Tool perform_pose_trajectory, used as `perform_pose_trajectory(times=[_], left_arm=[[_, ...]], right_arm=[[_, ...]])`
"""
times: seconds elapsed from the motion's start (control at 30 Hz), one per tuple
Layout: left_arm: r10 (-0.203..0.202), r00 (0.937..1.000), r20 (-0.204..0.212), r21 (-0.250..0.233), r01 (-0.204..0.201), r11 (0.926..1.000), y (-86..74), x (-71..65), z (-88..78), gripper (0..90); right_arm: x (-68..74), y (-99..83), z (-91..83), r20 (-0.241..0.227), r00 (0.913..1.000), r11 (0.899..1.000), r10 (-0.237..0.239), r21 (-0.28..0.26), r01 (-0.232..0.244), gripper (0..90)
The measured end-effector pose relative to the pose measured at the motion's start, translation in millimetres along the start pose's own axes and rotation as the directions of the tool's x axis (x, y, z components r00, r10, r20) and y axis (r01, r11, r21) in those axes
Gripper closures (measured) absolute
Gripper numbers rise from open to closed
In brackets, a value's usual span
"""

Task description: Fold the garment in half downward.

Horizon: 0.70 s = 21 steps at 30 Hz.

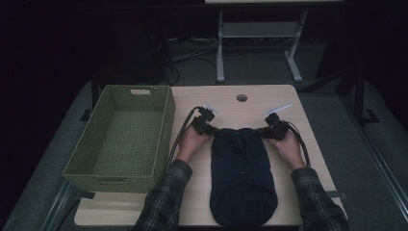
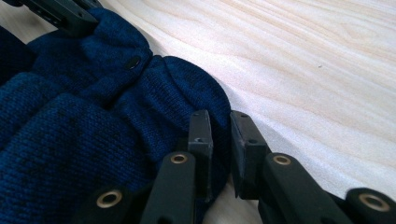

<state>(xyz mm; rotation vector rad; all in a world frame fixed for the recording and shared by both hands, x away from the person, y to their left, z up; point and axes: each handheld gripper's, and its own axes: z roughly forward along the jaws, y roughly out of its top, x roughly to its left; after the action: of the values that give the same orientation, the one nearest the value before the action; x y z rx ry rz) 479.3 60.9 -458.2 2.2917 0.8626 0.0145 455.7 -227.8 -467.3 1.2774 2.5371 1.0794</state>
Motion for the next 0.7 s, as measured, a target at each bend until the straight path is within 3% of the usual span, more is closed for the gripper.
perform_pose_trajectory(times=[0.27, 0.4, 0.7], left_arm=[[0.021, 0.9984, -0.052, 0.013, -0.021, 0.9997, 4.2, -4.2, -7.5, 82.4], [0.021, 0.9971, -0.073, -0.018, -0.023, 0.9996, 8.3, -6.3, -14.7, 82.5], [0.063, 0.9892, -0.132, -0.068, -0.073, 0.9950, 23.8, -8.0, -34.8, 82.4]], right_arm=[[3.4, 4.4, -2.6, 0.027, 0.9996, 1.000, -0.012, 0.019, 0.011, 80.3], [4.0, 8.5, -7.3, 0.029, 0.9995, 1.000, -0.014, 0.007, 0.014, 80.3], [6.5, 22.5, -21.9, 0.043, 0.9987, 0.998, -0.028, -0.050, 0.030, 80.3]])
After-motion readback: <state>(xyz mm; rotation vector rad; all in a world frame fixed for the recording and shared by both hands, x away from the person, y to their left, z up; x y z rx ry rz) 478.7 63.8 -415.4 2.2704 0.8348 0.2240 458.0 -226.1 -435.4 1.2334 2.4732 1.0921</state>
